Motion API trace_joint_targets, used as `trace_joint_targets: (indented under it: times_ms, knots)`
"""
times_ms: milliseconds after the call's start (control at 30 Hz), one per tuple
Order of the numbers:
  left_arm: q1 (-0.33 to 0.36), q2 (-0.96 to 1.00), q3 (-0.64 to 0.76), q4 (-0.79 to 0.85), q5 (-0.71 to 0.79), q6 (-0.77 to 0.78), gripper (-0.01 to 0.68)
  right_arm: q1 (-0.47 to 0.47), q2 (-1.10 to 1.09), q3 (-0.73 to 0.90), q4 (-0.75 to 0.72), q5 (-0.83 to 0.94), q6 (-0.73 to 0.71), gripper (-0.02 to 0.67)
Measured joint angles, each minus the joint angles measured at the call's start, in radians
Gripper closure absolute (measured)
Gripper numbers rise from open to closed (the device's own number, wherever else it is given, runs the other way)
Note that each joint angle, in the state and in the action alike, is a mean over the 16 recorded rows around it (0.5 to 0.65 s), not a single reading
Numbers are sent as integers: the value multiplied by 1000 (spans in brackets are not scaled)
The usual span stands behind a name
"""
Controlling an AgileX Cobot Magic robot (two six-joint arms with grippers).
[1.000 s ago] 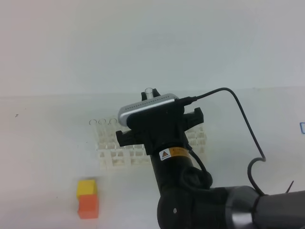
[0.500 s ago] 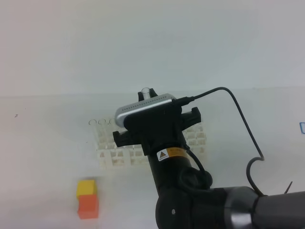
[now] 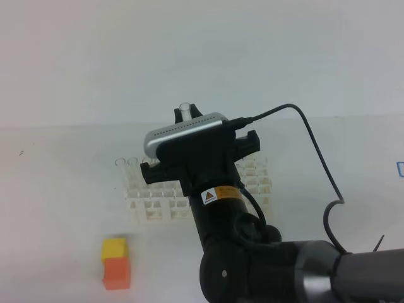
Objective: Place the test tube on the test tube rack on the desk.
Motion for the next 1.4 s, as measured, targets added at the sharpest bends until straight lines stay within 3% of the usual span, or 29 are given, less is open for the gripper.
trace_joint_targets:
  times_ms: [600,1400]
  knots:
    - [0,0,0,0,-2,2,673,0,5,-1,65,-1,-33,524]
    - [0,0,0,0,-2,-2,673,0,58,-3,98,-3,36,524]
